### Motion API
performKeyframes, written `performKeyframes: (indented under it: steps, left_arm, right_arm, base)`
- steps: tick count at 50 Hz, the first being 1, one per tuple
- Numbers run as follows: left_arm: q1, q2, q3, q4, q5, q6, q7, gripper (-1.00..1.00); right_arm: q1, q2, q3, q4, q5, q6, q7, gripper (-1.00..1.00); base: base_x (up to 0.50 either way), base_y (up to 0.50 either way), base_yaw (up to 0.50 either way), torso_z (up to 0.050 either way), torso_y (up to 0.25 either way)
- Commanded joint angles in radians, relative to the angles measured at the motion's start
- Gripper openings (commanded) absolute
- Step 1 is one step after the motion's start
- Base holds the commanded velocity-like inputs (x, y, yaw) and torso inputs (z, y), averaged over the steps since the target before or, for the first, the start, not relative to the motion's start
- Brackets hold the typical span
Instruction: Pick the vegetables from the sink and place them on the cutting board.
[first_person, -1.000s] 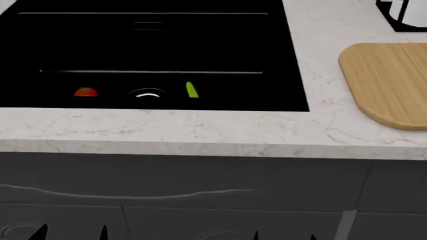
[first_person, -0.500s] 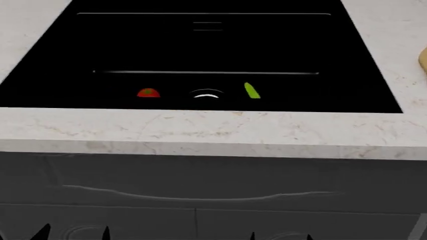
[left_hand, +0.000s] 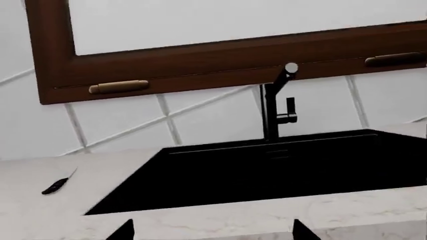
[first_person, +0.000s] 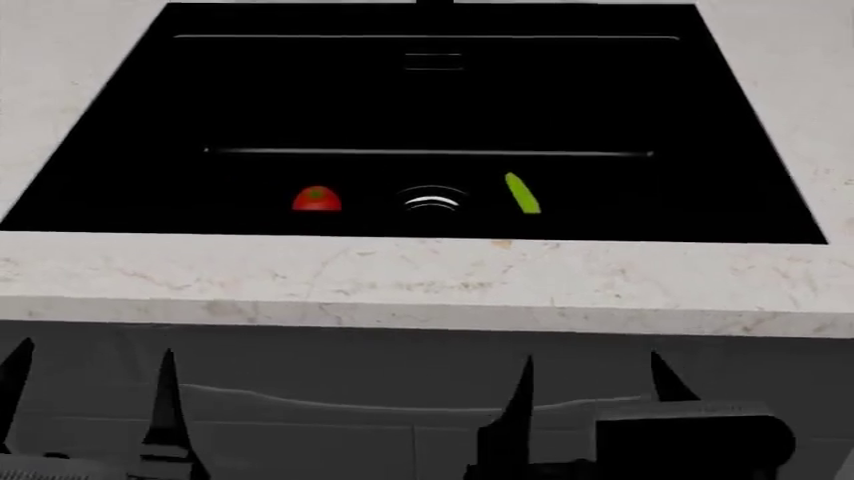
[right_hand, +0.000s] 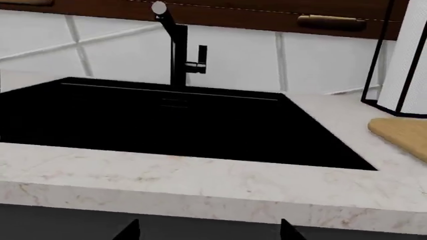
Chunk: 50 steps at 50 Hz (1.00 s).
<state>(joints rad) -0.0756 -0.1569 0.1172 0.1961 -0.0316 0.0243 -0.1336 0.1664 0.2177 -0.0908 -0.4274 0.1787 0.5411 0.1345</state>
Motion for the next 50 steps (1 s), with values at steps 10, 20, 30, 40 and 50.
performKeyframes:
  steps: [10,20,30,40,50]
  left_arm:
    - [-0.503,-0.035,0.019,-0.121,-0.009,-0.269,0.038,1.00]
    - [-0.797,-0.003,0.066,-0.583,0.055,-0.236,-0.003,1.00]
    - [-0.931,0.045,0.043,-0.896,0.009,-0.161,-0.005,1.00]
    - [-0.959,0.048,0.044,-0.965,0.023,-0.227,-0.059,1.00]
    - [-0.941,0.053,0.042,-0.942,-0.009,-0.252,-0.028,1.00]
  right_arm:
    - [0.542,0.123,-0.062,0.009,0.018,0.489,-0.029,1.00]
    - [0.823,0.059,-0.012,0.703,0.027,0.276,-0.121,1.00]
    - [0.891,0.073,-0.084,0.850,-0.027,0.233,-0.138,1.00]
    - [0.846,0.084,-0.092,0.798,-0.028,0.276,-0.126,1.00]
    - [0.834,0.086,-0.125,0.800,-0.049,0.262,-0.121,1.00]
  base:
    - [0.00,0.00,0.00,0.050,0.000]
    - [0.00,0.00,0.00,0.050,0.000]
    - [0.05,0.00,0.00,0.050,0.000]
    - [0.50,0.00,0.00,0.019,0.000]
    - [0.50,0.00,0.00,0.000,0.000]
